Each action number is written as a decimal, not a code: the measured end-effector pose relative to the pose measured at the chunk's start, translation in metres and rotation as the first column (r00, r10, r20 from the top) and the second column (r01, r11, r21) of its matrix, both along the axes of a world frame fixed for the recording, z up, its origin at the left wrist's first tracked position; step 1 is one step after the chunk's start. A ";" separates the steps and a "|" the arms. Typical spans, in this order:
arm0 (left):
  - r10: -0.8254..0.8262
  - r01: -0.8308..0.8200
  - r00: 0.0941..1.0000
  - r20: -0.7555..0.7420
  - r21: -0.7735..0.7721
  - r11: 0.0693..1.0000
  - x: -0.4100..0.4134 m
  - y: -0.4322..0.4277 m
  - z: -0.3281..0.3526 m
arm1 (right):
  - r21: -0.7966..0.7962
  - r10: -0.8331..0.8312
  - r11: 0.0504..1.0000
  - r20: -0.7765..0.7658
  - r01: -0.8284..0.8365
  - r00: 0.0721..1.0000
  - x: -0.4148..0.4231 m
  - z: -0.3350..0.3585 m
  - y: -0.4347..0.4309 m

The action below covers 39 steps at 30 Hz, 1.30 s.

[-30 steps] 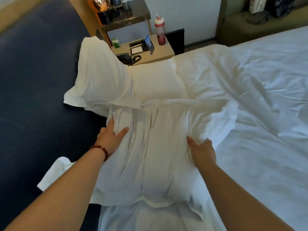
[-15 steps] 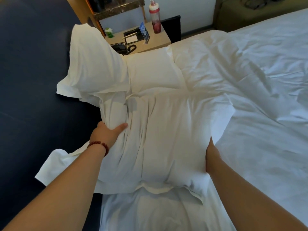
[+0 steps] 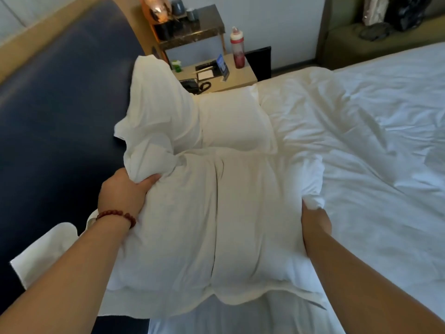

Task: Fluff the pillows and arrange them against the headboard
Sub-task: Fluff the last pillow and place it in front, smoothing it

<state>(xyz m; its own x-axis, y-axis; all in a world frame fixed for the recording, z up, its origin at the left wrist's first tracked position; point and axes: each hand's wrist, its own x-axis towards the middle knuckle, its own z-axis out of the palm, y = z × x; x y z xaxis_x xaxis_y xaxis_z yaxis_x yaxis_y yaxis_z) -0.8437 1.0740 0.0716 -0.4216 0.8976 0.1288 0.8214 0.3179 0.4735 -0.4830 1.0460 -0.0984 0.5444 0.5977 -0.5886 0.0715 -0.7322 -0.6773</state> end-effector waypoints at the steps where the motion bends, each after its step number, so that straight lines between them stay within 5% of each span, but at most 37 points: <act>1: 0.017 -0.017 1.000 -0.022 0.010 1.000 -0.004 -0.008 0.006 | -0.003 0.026 1.000 -0.008 -0.026 1.000 -0.001 -0.002 -0.008; 8: 0.148 -0.146 0.984 -0.098 0.029 0.989 -0.011 -0.062 0.017 | -0.034 -0.024 0.999 -0.070 0.022 0.997 -0.008 0.002 -0.034; 10: 0.181 -0.180 0.976 -0.120 0.018 0.983 -0.010 -0.072 0.022 | 0.062 0.193 0.979 0.024 -0.194 0.981 -0.023 0.006 -0.030; 13: 0.211 -0.207 0.958 -0.192 0.041 0.978 -0.014 -0.083 0.032 | 0.056 0.648 0.745 0.179 -0.665 0.741 -0.052 0.015 -0.031; 15: 0.228 -0.220 0.942 -0.246 0.059 0.974 -0.014 -0.086 0.037 | -0.003 0.769 0.618 0.207 -0.786 0.605 -0.062 0.007 -0.035; 18: 0.225 -0.229 0.924 -0.310 0.024 0.973 -0.005 -0.085 0.030 | -0.127 0.804 0.523 0.402 -0.843 0.439 -0.062 -0.019 -0.045; 24: 0.209 -0.266 0.801 -0.562 -0.021 0.964 0.022 -0.079 -0.009 | -0.172 0.806 0.456 0.496 -0.873 0.323 -0.081 -0.058 -0.031; 27: 0.024 -0.026 0.749 -0.662 0.006 1.000 0.054 -0.081 -0.039 | -0.218 0.818 0.443 0.496 -0.870 0.292 -0.085 -0.073 -0.024; 30: -0.298 0.242 0.687 -0.663 -0.178 0.954 0.109 -0.080 -0.082 | -0.232 0.837 0.420 0.473 -0.877 0.276 -0.088 -0.079 -0.021; 34: -0.414 0.132 0.699 -0.583 -0.464 0.876 0.132 -0.065 -0.132 | -0.095 0.822 0.400 0.477 -0.912 0.311 -0.064 -0.085 -0.020; 39: -0.424 0.124 0.673 -0.606 -0.473 0.872 0.110 -0.053 -0.181 | 0.015 0.688 0.554 0.555 -0.833 0.468 -0.025 -0.102 -0.037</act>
<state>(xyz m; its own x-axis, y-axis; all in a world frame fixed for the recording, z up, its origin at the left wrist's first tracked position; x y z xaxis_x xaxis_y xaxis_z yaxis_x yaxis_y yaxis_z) -0.7342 1.0210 -0.1092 -0.0783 0.9932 -0.0867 0.9373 0.0438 -0.3457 -0.5082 1.0093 -0.2008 -0.0686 0.9815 -0.1788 0.8439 -0.0385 -0.5351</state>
